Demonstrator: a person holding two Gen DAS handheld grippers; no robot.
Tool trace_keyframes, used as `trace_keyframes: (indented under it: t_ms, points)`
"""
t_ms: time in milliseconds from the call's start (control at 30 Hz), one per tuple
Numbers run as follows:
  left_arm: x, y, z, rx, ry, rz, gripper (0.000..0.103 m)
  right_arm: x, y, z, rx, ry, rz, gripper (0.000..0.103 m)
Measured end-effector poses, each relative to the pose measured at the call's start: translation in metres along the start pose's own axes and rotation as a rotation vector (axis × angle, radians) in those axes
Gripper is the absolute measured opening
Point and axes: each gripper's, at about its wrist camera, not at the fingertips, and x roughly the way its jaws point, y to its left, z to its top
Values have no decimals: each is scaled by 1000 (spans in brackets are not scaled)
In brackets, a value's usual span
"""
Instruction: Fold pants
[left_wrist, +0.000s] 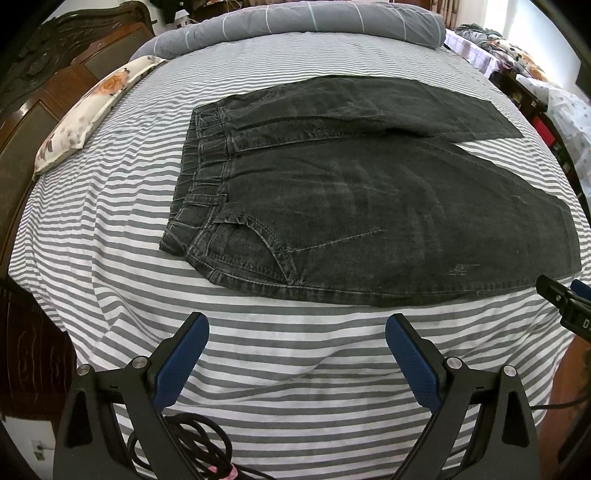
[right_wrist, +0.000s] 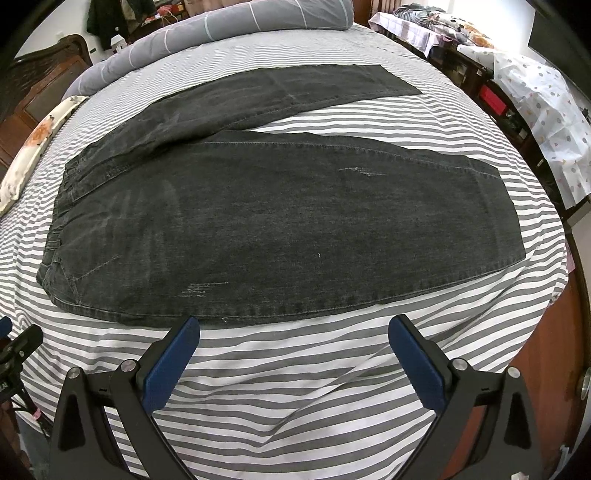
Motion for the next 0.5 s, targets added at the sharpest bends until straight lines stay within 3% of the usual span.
trace_keyframes:
  t_ms: [500]
  points:
    - [2, 1, 0, -3, 4, -1, 96, 1, -1, 0, 4, -5, -1, 101]
